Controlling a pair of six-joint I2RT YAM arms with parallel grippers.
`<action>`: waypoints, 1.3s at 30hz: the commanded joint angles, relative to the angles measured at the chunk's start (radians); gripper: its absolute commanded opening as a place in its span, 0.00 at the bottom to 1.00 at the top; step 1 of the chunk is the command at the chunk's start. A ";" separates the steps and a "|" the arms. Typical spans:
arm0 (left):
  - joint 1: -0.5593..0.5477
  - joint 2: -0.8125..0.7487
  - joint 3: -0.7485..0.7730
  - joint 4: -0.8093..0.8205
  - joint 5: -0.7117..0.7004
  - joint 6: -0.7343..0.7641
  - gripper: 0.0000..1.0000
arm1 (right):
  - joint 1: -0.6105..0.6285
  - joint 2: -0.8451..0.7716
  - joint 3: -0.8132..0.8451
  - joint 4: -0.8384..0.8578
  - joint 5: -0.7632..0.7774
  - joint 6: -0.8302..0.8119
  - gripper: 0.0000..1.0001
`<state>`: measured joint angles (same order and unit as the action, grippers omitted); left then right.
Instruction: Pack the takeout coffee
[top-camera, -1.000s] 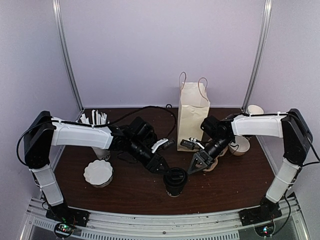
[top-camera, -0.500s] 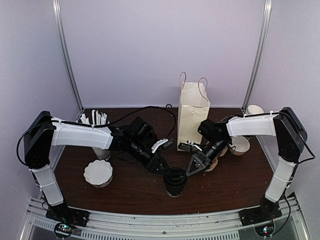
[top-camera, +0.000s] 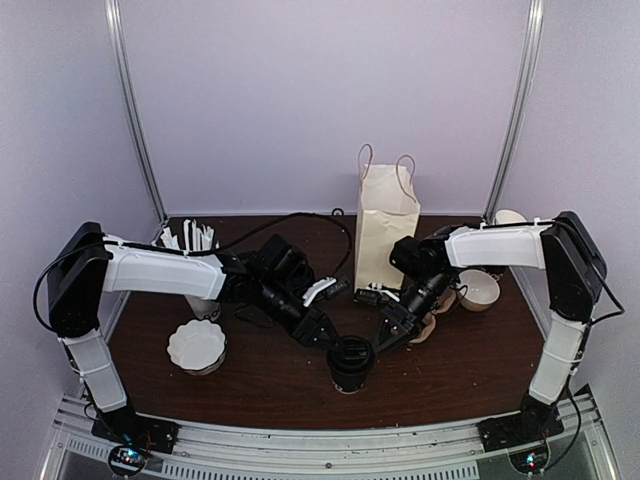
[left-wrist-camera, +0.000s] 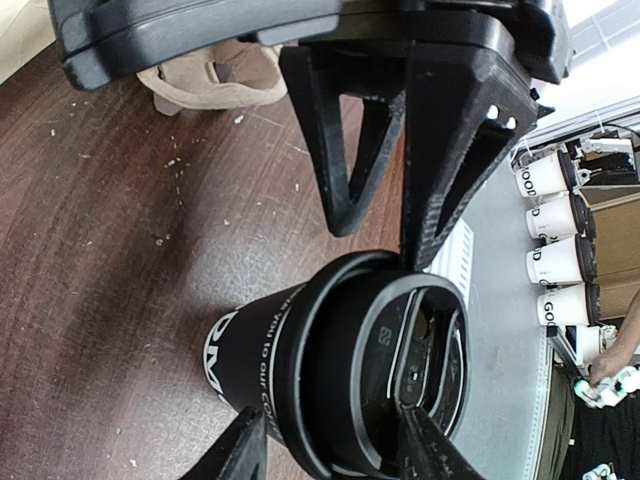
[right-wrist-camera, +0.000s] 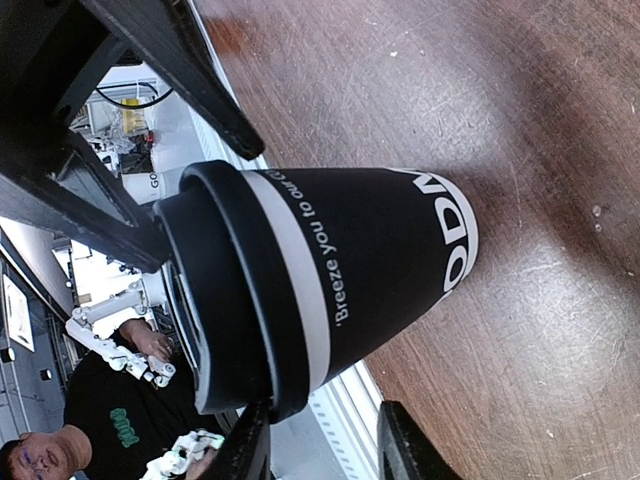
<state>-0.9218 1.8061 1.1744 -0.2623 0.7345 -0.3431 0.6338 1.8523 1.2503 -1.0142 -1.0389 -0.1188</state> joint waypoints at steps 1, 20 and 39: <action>0.001 0.032 -0.042 -0.065 -0.112 0.009 0.47 | 0.003 0.056 -0.044 0.074 0.376 -0.031 0.35; -0.030 -0.197 -0.034 0.001 -0.172 -0.049 0.65 | 0.004 -0.205 -0.017 0.025 0.156 -0.183 0.61; -0.049 -0.099 -0.037 0.106 -0.174 -0.074 0.61 | 0.073 -0.060 0.051 -0.023 0.159 -0.232 0.50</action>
<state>-0.9592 1.7187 1.1500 -0.2226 0.5400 -0.3996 0.7071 1.7367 1.2362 -1.0073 -0.8577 -0.3431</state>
